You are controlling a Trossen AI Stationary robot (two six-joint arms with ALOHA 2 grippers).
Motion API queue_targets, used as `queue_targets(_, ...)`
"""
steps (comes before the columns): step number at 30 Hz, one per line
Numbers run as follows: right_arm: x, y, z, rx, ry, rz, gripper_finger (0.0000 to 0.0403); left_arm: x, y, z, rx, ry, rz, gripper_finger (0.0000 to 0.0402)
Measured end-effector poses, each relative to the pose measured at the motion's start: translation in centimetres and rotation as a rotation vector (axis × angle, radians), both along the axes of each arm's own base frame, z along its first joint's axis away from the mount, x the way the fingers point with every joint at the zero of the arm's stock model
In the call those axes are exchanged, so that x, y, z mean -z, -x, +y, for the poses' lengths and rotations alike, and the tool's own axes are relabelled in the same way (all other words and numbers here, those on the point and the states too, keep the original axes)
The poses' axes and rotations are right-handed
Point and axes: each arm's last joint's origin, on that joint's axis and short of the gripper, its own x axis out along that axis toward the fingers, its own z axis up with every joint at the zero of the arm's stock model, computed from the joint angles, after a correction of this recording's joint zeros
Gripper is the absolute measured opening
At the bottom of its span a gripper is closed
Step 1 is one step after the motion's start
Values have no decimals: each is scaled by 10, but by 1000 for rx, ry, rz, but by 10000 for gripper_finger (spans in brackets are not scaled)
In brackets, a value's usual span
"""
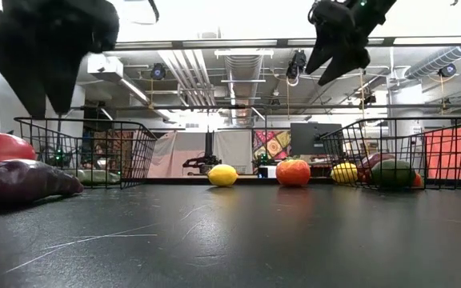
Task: Sort produce into baskets
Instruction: Put the eggplant into the left wire basket
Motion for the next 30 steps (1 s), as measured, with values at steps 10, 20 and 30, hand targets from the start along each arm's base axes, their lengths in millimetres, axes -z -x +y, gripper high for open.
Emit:
queue_targets(10,0,-1,0,-19,18,7,325,37,-20,11,-14,-54,138,223)
queue_targets(20,5,-1,0,-10,8,6,325,63,-29,16,27,-89,250,224)
queue_targets(30,12,0,0,-1,-5,24,325,85,-35,14,65,-104,307,224)
